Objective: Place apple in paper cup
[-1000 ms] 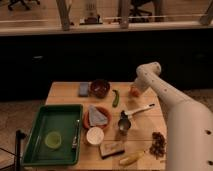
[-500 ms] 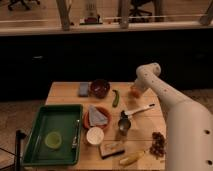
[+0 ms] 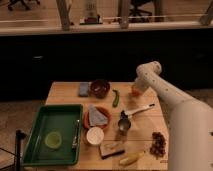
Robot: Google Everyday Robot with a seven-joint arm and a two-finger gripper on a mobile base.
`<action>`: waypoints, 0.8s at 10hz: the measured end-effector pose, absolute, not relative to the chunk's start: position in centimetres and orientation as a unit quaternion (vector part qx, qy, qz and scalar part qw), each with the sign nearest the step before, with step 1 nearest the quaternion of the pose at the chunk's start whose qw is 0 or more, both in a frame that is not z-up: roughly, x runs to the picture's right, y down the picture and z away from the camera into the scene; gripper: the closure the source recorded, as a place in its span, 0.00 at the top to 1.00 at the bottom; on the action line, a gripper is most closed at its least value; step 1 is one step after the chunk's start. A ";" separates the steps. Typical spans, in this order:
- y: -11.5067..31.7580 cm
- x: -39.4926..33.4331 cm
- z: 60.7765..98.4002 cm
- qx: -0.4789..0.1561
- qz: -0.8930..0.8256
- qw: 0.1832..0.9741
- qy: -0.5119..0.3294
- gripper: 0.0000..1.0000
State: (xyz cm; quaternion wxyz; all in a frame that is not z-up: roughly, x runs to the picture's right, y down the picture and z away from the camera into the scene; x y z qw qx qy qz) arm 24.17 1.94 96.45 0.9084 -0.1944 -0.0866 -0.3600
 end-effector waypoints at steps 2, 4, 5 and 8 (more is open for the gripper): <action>0.6 23.9 95.1 -0.187 -0.375 0.904 -0.085 0.00; -0.5 23.5 93.9 -0.188 -0.392 0.897 -0.084 0.00; -0.8 23.0 93.5 -0.190 -0.400 0.892 -0.086 0.00; -1.8 22.2 92.3 -0.192 -0.420 0.883 -0.089 0.00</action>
